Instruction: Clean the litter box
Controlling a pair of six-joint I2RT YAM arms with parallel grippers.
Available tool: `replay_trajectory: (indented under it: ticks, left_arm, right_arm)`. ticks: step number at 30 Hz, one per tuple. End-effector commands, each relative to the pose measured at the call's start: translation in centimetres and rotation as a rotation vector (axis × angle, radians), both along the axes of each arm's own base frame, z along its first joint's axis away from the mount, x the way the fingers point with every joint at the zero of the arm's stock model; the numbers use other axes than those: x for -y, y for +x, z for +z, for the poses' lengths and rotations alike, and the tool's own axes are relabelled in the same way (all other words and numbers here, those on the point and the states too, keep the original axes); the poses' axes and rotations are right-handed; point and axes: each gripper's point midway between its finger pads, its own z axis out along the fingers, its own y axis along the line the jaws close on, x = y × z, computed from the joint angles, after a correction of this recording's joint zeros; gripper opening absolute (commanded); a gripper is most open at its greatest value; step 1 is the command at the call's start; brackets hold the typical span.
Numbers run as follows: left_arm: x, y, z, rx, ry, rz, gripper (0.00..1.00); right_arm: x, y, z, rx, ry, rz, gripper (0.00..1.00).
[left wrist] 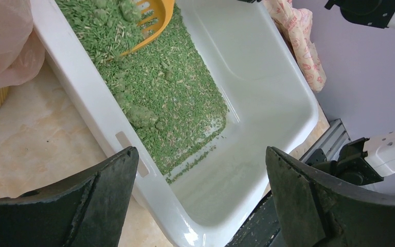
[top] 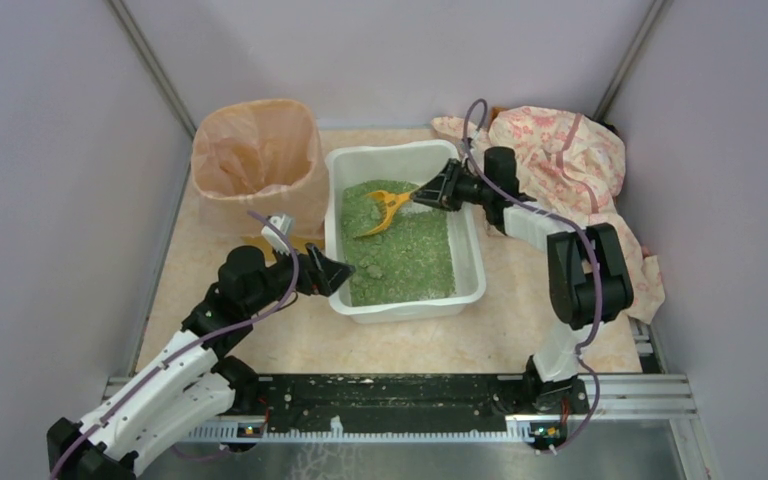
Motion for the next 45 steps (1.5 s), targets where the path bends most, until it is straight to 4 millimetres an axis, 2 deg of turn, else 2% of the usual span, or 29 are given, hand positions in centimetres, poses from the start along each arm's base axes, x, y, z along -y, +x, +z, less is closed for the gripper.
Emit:
replay_trajectory:
  ticks: [1, 4, 9, 21, 22, 25, 26, 27, 30, 31, 32, 34, 35, 39, 43, 45]
  left_arm:
    - [0.7, 0.1, 2.3, 0.050, -0.045, -0.025, 0.99]
    - [0.8, 0.1, 2.4, 0.052, -0.048, -0.028, 0.99]
    - [0.8, 0.1, 2.6, 0.056, -0.050, -0.030, 0.99]
    - [0.9, 0.0, 3.0, 0.053, -0.052, -0.037, 0.99]
    - [0.9, 0.0, 3.0, 0.053, -0.053, -0.039, 0.99]
    - [1.2, 0.2, 2.9, 0.051, -0.053, -0.044, 0.99]
    - [1.4, 0.2, 3.0, 0.047, -0.054, -0.052, 0.99]
    - [1.5, 0.2, 3.1, 0.046, -0.055, -0.058, 0.99]
    - [1.5, 0.1, 3.5, 0.046, -0.056, -0.063, 0.99]
    - [1.4, 0.1, 3.5, 0.048, -0.055, -0.058, 0.99]
    - [1.3, 0.2, 3.4, 0.052, -0.053, -0.052, 0.99]
    - [1.2, 0.4, 3.1, 0.060, -0.046, -0.041, 0.99]
    - [1.2, 0.5, 3.1, 0.060, -0.045, -0.042, 0.99]
    - [1.9, 0.3, 3.6, 0.044, -0.060, -0.071, 0.99]
    - [1.7, 0.6, 2.7, 0.037, -0.043, -0.057, 0.99]
    - [1.8, 0.6, 2.9, 0.034, -0.044, -0.061, 0.99]
  right_arm:
    - [0.4, -0.6, 7.3, 0.191, 0.060, 0.024, 0.00]
    - [1.1, -0.7, 8.3, 0.218, 0.051, 0.010, 0.00]
    - [2.8, -1.0, 8.7, 0.228, 0.048, -0.015, 0.00]
    - [10.0, -2.1, 8.9, 0.229, 0.202, -0.125, 0.00]
    - [10.0, -2.2, 8.8, 0.229, 0.212, -0.133, 0.00]
    - [7.6, -3.0, 8.5, 0.219, 0.229, -0.073, 0.00]
    - [7.4, -3.1, 8.4, 0.217, 0.227, -0.066, 0.00]
    - [7.9, -3.0, 8.4, 0.221, 0.224, -0.079, 0.00]
    - [11.0, -2.1, 8.3, 0.232, 0.221, -0.157, 0.00]
    - [11.1, -2.0, 8.4, 0.237, 0.231, -0.160, 0.00]
    - [10.5, -2.2, 8.4, 0.232, 0.241, -0.143, 0.00]
    - [8.0, -3.0, 8.3, 0.217, 0.248, -0.073, 0.00]
    - [7.5, -3.2, 8.1, 0.212, 0.248, -0.061, 0.00]
    - [10.3, -2.5, 7.7, 0.216, 0.246, -0.134, 0.00]
    - [8.8, -3.2, 7.7, 0.207, 0.266, -0.080, 0.00]
    - [9.6, -3.0, 7.6, 0.208, 0.264, -0.107, 0.00]
